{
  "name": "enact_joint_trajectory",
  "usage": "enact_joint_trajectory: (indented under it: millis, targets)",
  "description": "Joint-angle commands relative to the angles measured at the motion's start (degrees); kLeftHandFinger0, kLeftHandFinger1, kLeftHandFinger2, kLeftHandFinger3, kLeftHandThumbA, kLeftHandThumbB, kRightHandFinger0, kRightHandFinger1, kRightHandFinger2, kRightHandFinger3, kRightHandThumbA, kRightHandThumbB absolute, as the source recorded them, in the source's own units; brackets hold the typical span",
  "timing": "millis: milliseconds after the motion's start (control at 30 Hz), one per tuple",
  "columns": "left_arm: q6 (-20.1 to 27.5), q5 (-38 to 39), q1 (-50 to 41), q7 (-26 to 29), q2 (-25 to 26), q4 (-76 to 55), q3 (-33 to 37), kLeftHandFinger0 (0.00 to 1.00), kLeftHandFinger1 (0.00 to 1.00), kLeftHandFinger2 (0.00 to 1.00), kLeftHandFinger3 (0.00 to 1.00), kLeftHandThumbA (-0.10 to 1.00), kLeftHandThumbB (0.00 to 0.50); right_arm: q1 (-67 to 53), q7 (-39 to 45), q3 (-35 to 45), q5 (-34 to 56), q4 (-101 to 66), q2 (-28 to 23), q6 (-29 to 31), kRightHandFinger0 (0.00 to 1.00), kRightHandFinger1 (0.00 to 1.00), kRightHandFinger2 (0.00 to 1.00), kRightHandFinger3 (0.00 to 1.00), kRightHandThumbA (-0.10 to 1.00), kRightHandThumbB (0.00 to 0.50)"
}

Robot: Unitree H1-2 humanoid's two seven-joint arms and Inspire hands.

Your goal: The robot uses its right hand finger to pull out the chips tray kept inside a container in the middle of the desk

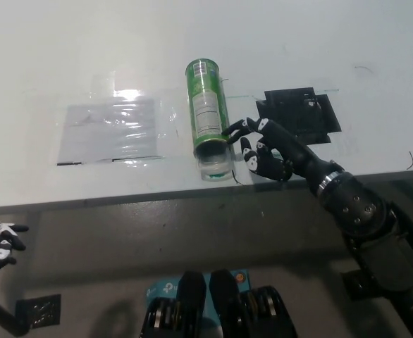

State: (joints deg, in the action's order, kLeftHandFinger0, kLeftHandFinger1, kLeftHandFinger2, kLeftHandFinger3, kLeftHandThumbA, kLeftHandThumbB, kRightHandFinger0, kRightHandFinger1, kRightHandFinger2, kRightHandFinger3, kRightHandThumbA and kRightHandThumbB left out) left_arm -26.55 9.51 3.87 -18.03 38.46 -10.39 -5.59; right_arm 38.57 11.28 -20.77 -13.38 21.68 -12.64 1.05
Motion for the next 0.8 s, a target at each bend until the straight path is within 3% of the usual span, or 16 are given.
enact_joint_trajectory:
  millis: [0,33,67,167,300,567,767]
  targets:
    - [-0.38,0.37,1.47,-0.87,3.41,-1.71,-0.47,0.6,0.65,0.78,1.0,0.12,0.0,1.21,0.53,0.75,-0.9,-1.17,-0.13,3.81,0.0,0.0,0.62,0.69,-0.1,0.19]
    - [-0.38,0.38,2.01,-1.28,3.66,-1.47,-0.48,0.56,0.63,0.77,0.99,0.12,0.0,0.27,0.11,0.59,-1.4,-1.29,0.21,3.69,0.0,0.0,0.62,0.68,-0.1,0.187]
    - [-0.38,0.44,2.02,-1.29,3.68,-1.44,-0.48,0.56,0.63,0.76,0.97,0.12,0.0,-0.03,0.51,0.46,-1.27,-1.2,0.35,3.8,0.07,0.1,0.63,0.7,-0.1,0.187]
    - [-0.38,0.67,2.38,-1.61,4.22,-1.06,-0.46,0.58,0.63,0.76,0.97,0.14,0.0,-0.45,0.27,0.24,-1.44,-0.11,1.29,5.17,0.0,0.0,0.61,0.68,-0.1,0.172]
    - [-0.38,0.3,2.26,-1.33,4.47,-1.15,-0.11,0.56,0.64,0.77,0.95,0.16,0.0,-0.3,0.51,-0.75,-2.61,-0.35,2.5,5.37,0.0,0.0,0.64,0.64,-0.1,0.171]
    - [-0.38,0.4,1.66,-1.74,4.32,-1.44,-0.44,0.6,0.66,0.79,0.97,0.17,0.0,2.54,0.23,0.48,-2.44,0.53,3.5,8.11,0.0,0.0,0.6,0.67,-0.1,0.167]
    - [-0.38,0.69,1.14,-1.94,3.86,-1.42,-0.83,0.59,0.65,0.78,0.96,0.11,0.0,2.62,0.79,0.46,-3.31,-0.05,2.72,7.83,0.0,0.02,0.64,0.69,-0.1,0.156]
